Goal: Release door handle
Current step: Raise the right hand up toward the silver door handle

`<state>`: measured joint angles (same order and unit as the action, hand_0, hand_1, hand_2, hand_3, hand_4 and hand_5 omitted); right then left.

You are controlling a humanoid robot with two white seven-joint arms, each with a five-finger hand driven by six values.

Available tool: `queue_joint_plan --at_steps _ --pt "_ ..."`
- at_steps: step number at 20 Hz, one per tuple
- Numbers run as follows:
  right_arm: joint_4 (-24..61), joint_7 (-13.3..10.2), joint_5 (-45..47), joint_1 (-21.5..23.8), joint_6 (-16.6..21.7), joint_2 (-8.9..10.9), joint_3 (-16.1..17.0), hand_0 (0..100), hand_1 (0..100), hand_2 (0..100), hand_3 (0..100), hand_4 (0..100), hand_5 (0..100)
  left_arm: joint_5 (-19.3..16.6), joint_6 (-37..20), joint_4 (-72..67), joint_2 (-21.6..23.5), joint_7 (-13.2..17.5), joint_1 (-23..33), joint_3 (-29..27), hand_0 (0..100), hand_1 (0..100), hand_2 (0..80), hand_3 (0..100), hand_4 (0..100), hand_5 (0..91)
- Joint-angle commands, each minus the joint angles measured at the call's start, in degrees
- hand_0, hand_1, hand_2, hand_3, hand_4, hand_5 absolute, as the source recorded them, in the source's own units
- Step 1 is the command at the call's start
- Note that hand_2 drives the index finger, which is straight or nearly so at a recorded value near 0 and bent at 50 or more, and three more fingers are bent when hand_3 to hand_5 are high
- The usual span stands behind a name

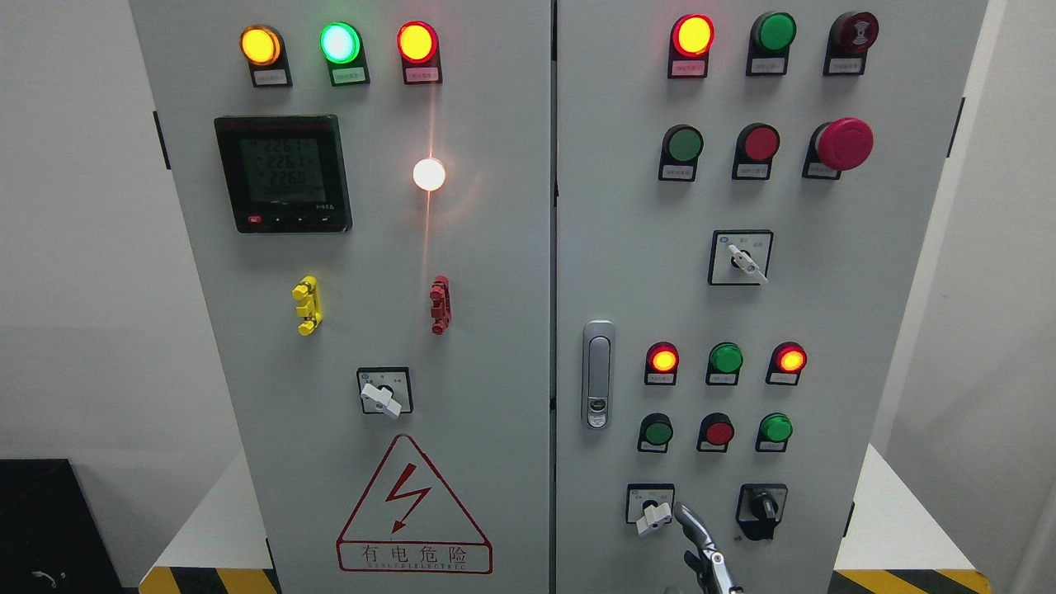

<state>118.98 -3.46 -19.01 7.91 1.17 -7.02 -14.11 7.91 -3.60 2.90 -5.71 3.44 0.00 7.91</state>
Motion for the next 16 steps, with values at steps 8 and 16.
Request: queue_joint_plan --at_steps 8,16 --pt "-0.8 -4.1 -24.6 -4.3 -2.0 -0.19 -1.9 47 34 0 97 100 100 0.0 0.0 0.0 0.0 0.0 1.1 0.0 12 56 0.0 0 0 0.0" --pt "-5.2 -5.8 -40.7 -9.4 -6.2 -0.36 -6.3 47 32 2 100 100 100 0.0 0.0 0.0 0.0 0.0 1.1 0.0 12 56 0.0 0 0 0.0"
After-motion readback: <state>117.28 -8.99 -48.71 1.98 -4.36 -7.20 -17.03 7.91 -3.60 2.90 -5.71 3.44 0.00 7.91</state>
